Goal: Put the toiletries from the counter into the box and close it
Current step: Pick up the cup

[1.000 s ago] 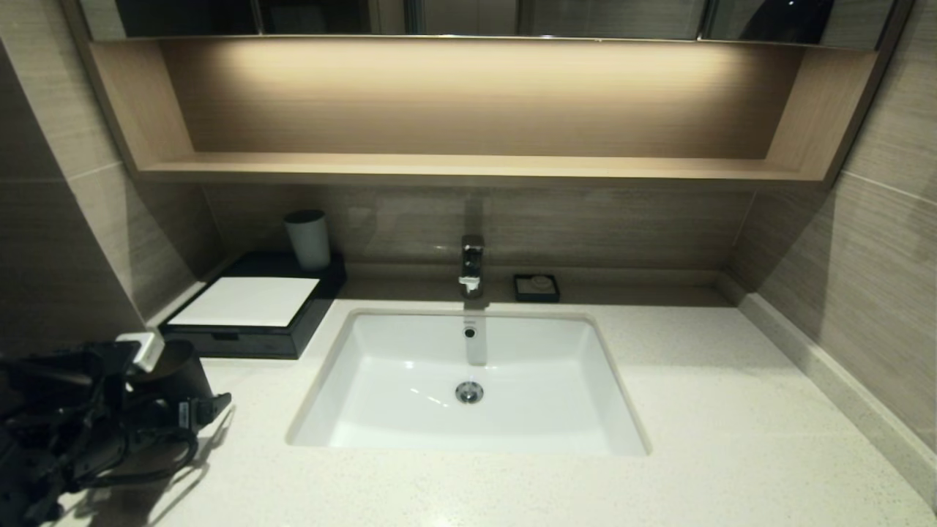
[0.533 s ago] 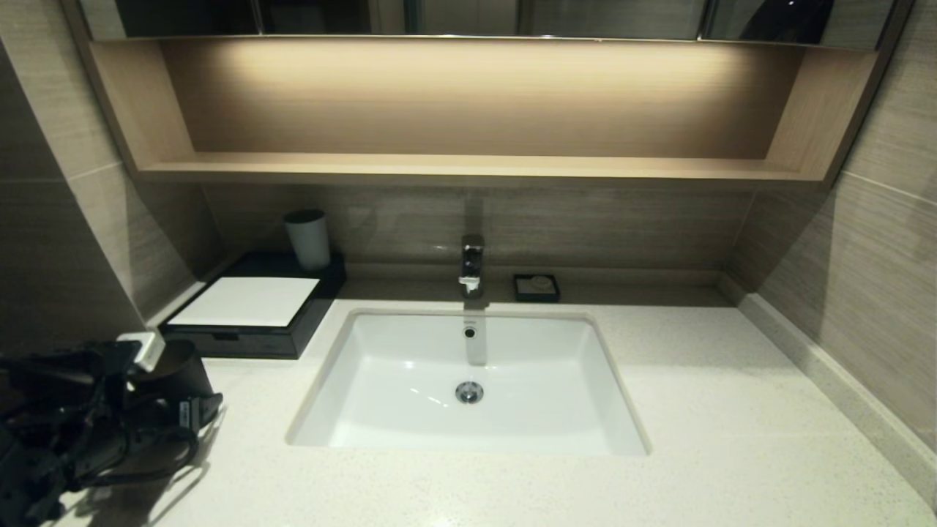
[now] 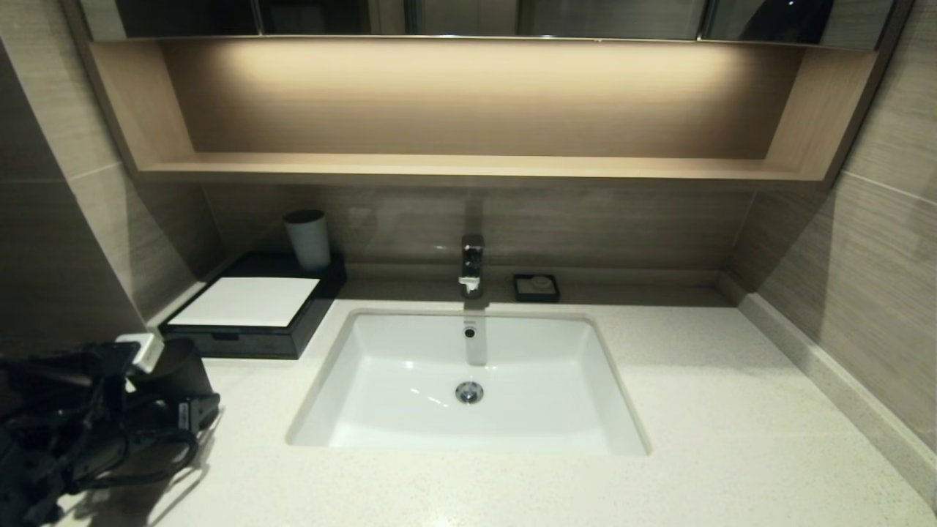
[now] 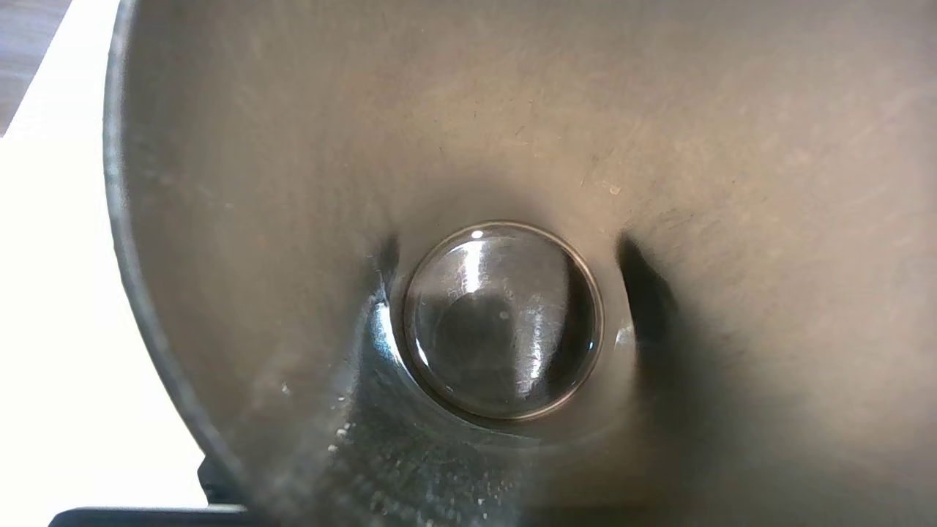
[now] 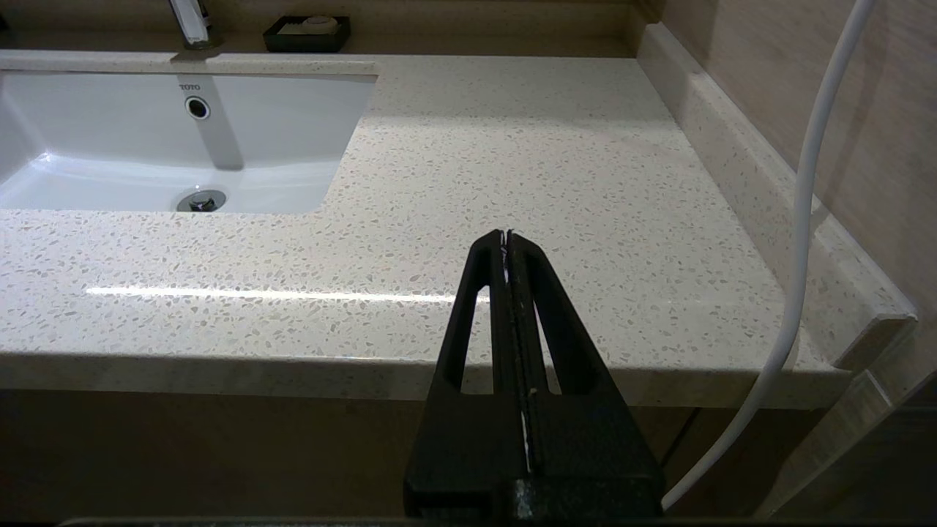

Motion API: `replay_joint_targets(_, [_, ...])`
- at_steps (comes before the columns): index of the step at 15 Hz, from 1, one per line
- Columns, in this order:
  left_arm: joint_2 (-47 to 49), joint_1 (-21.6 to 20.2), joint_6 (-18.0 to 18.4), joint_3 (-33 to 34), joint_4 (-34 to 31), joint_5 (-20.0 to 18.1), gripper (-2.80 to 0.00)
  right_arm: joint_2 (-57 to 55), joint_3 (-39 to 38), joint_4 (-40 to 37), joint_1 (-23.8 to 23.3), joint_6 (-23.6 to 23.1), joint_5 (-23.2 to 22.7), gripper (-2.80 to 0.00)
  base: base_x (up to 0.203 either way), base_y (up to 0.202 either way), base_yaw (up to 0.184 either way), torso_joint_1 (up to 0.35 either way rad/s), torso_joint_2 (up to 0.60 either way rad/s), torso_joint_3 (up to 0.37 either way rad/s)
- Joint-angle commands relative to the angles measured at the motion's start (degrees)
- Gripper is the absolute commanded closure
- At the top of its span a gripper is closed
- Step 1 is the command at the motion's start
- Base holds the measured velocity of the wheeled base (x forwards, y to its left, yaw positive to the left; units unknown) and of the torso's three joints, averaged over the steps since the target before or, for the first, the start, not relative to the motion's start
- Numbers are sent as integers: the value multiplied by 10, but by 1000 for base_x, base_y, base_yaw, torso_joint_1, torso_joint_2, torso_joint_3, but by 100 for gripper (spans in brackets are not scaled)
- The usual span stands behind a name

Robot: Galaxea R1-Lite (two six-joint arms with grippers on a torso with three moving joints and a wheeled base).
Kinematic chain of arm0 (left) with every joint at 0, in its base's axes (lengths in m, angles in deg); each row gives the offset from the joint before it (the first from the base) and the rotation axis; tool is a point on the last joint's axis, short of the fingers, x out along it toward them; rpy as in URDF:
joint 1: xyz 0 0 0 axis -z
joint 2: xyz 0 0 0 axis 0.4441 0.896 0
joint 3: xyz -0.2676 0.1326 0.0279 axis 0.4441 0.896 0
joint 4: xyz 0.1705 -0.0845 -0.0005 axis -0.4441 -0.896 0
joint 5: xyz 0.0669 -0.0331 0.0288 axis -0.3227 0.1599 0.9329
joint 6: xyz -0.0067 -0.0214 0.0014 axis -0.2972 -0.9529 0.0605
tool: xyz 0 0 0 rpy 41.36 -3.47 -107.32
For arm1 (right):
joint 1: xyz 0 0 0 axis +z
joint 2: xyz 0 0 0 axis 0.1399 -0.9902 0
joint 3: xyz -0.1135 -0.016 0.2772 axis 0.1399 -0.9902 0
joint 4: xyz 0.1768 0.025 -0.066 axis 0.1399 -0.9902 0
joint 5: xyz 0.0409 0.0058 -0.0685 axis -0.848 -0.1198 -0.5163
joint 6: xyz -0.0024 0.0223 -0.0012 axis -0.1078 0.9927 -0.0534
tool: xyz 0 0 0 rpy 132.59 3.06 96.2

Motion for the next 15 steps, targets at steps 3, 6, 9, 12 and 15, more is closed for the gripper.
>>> replay_joint_targets(3, [-28, -7, 0, 11, 16, 1, 0, 0, 0, 0, 0, 0, 0, 0, 0, 0, 0, 0, 0, 0])
replay_joint_targets(6, [-59, -12, -1, 12, 16, 3, 0, 0, -1, 0, 0, 0, 0, 0, 0, 0, 0, 0, 0, 0])
replay_joint_targets(9, [-90, -18, -3, 3, 16, 4, 0, 0, -1, 0, 0, 0, 0, 0, 0, 0, 0, 0, 0, 0])
replay_joint_targets(12, [-108, -25, -18, -29, 16, 4, 0, 0, 0, 0, 0, 0, 0, 0, 0, 0, 0, 0, 0, 0])
replay_joint_targets(15, [-100, -25, -27, -110, -7, 5, 0, 0, -1, 0, 0, 0, 0, 0, 0, 0, 0, 0, 0, 0])
